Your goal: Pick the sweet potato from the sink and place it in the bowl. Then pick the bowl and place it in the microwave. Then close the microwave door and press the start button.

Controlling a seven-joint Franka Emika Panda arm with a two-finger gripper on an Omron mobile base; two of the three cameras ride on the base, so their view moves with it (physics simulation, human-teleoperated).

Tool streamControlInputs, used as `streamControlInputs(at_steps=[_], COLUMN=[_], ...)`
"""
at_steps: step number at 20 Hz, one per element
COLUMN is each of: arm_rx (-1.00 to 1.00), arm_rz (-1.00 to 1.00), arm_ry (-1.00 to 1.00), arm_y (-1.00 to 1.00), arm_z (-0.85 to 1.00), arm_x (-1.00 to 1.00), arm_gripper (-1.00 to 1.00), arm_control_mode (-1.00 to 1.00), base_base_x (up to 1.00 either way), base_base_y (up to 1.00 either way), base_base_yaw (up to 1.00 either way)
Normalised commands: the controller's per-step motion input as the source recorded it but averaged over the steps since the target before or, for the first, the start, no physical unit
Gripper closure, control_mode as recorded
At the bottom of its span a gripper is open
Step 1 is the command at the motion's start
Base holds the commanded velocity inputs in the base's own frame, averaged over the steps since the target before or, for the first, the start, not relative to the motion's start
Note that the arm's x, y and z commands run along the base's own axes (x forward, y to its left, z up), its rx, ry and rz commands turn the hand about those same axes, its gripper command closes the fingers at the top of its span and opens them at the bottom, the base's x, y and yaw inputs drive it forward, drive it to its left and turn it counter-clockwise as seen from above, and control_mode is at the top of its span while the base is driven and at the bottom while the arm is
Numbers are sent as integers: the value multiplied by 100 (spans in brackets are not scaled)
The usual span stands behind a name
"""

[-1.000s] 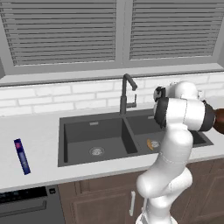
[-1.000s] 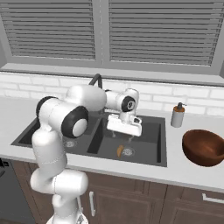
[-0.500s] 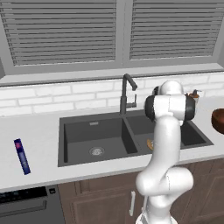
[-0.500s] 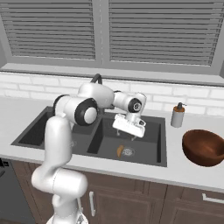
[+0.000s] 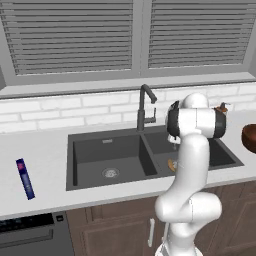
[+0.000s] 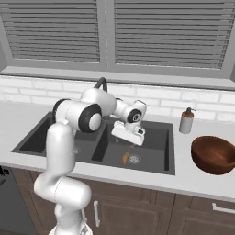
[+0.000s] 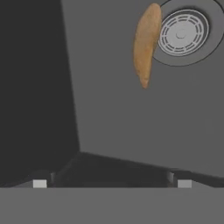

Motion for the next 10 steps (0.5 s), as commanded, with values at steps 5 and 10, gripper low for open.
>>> streamControlInputs(at_steps=[5,10], arm_rx=[-3,0], arm_rz=[-14,-2], arm_ry=[-9,0], arm_y=[18,-8], arm_z=[-21,-13], arm_x=[4,10], arm_gripper=[-100,-100], arm_control_mode=[-100,-100], base_base_x=[0,0], base_base_y=[0,0], base_base_yaw=[0,0])
